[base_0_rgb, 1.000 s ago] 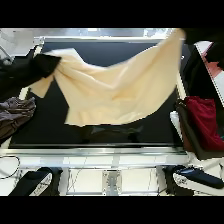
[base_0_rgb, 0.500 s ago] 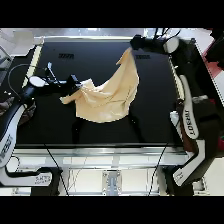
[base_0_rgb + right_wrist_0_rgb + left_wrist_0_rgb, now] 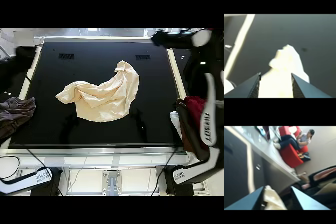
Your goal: Fold the shirts.
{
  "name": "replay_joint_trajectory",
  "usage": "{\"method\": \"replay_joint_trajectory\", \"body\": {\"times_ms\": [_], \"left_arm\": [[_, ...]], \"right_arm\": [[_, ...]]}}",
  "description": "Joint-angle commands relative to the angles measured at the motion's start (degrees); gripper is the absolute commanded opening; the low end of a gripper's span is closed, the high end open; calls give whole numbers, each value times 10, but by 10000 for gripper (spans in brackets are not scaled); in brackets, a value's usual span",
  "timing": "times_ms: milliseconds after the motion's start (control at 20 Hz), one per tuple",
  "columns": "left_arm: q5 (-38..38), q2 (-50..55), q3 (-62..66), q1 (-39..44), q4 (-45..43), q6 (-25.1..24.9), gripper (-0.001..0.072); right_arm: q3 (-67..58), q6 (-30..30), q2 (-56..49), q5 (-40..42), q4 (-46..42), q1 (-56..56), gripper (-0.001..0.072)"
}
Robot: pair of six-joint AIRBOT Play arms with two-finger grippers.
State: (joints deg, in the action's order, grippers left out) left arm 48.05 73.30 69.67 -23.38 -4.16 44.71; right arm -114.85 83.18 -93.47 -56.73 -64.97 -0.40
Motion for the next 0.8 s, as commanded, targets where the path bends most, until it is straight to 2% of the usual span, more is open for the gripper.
{"method": "replay_joint_trajectory", "body": {"times_ms": [0,100,200,350,450,550,650,750], "left_arm": [[118,-74,3,-68,-233,-75,496],[190,-82,3,-49,-374,-70,496],[212,-80,-1,-2,-453,-70,496],[187,-60,-3,109,-525,-71,495],[144,-33,-3,190,-612,-71,495],[123,-2,-3,252,-688,-70,495],[119,30,-3,300,-723,-70,495],[120,56,-3,325,-733,-70,494]], "right_arm": [[78,-3,111,-133,-47,-53,429],[194,-3,175,-141,-46,-57,429],[362,8,242,-84,-14,-46,429],[645,30,325,78,124,0,429],[784,32,345,164,251,53,429],[855,32,342,231,336,125,429],[863,33,334,312,365,196,429],[861,51,320,353,386,251,429]]}}
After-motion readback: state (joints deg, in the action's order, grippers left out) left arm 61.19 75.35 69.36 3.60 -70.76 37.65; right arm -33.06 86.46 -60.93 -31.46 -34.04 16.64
